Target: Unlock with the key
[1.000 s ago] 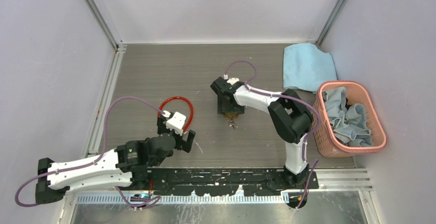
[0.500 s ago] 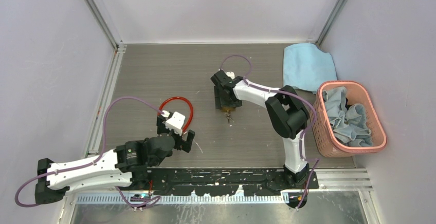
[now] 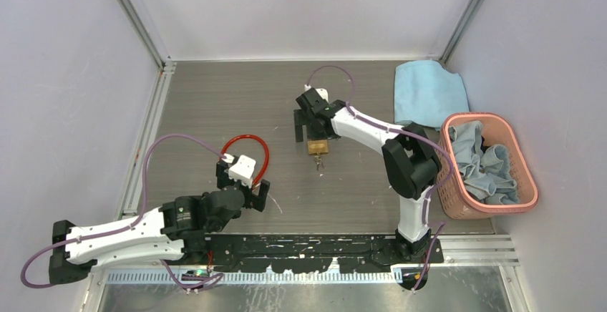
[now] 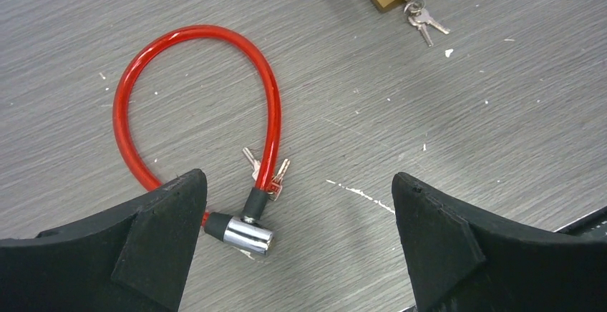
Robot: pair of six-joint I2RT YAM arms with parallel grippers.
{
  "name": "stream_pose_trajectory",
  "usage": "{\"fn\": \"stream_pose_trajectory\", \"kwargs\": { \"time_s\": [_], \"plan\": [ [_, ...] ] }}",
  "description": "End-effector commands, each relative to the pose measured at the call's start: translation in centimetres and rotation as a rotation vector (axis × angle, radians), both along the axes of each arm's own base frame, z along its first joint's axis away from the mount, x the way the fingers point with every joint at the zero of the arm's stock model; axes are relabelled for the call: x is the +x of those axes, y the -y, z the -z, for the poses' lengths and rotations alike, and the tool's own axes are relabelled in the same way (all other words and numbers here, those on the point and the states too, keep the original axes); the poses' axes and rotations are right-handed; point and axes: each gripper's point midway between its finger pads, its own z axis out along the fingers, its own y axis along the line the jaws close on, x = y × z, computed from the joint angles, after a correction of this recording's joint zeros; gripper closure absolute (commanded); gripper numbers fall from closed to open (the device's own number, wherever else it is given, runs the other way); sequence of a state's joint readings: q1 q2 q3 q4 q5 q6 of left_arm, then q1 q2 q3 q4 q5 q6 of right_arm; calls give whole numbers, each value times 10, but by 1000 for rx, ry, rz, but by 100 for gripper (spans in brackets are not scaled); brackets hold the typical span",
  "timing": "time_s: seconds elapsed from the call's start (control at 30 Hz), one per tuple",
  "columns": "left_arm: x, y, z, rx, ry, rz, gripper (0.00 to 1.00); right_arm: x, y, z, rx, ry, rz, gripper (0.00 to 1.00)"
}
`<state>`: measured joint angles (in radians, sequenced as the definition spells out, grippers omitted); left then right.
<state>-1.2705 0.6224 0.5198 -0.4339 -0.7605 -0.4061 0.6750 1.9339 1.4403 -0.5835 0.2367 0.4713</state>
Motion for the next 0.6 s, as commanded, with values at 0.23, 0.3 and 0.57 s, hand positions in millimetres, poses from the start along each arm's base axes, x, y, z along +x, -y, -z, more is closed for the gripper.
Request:
{"fn": "stream_pose_trajectory", "kwargs": {
  "time_s": [0.23, 0.3, 0.57],
  "plan": [
    [10, -16, -8, -34, -25, -179, 3, -21, -2, -79, 113, 139, -33, 0],
    [11, -24, -4, -29, -50, -225, 4, -30, 0, -85, 115, 149, -38, 0],
    [17, -58, 25, -66, -222, -425, 6, -71, 3, -99, 179, 155, -70, 0]
  ]
}}
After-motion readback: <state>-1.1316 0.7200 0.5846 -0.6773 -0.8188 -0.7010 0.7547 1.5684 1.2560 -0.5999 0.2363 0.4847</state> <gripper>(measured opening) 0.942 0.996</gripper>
